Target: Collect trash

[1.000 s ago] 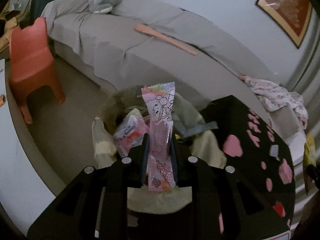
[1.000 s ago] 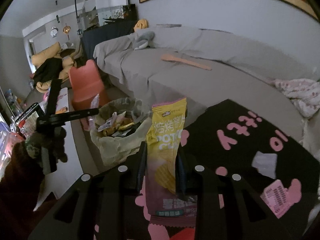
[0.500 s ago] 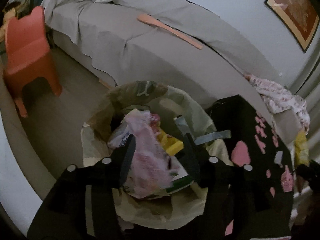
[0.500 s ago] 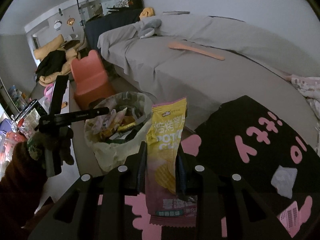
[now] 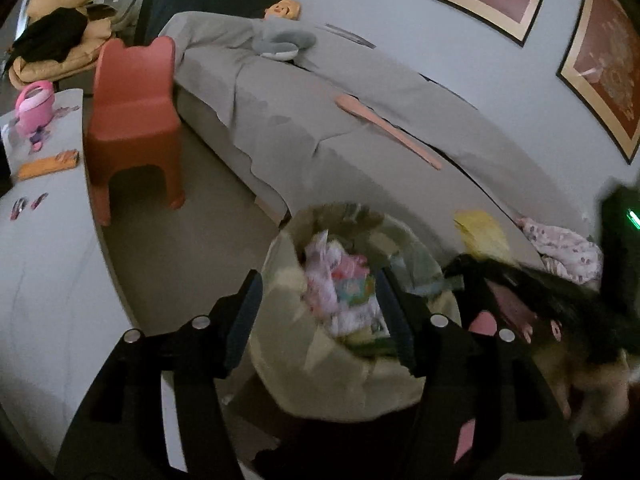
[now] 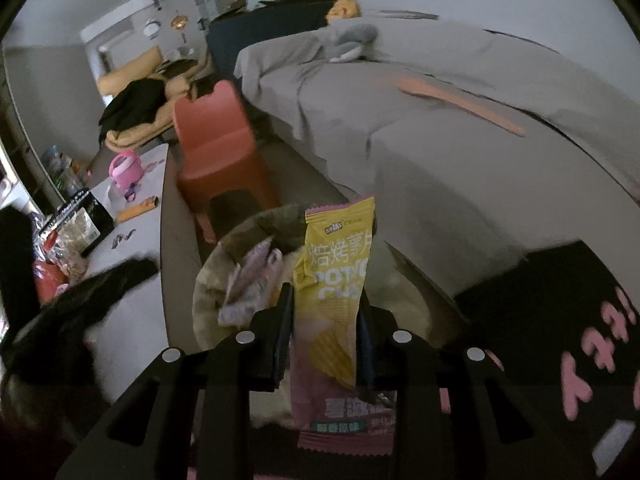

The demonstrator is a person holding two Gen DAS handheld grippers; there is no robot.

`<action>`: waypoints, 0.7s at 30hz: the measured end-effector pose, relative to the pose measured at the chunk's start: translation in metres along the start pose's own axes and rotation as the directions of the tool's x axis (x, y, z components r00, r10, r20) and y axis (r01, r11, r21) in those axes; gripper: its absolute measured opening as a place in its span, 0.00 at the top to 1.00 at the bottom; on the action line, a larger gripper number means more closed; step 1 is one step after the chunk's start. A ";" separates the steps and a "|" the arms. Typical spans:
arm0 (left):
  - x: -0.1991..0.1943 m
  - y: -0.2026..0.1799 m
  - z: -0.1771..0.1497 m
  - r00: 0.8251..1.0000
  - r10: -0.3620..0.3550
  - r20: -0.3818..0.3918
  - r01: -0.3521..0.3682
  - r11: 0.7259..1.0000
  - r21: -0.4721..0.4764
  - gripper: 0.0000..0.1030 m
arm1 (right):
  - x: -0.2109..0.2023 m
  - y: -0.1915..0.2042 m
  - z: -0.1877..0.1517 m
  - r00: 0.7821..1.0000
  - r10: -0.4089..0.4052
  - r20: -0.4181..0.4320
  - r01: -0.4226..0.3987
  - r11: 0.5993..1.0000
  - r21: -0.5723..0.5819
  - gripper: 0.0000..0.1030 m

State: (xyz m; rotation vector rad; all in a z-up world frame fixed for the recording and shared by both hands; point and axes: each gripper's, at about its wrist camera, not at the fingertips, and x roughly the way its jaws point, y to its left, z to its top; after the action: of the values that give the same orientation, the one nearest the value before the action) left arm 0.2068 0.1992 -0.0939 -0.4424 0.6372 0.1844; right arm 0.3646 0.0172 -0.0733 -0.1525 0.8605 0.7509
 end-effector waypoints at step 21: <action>-0.016 0.015 -0.014 0.999 -0.034 -0.025 0.033 0.999 -0.022 0.42 | 0.042 0.011 0.001 0.999 -0.018 -0.040 0.021 0.997 0.079 0.33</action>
State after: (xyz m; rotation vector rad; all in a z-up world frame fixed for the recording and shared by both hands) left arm 0.1817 0.2057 -0.0992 -0.4760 0.6526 0.1541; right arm 0.3752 0.0485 -0.1021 -0.1056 0.9239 0.6960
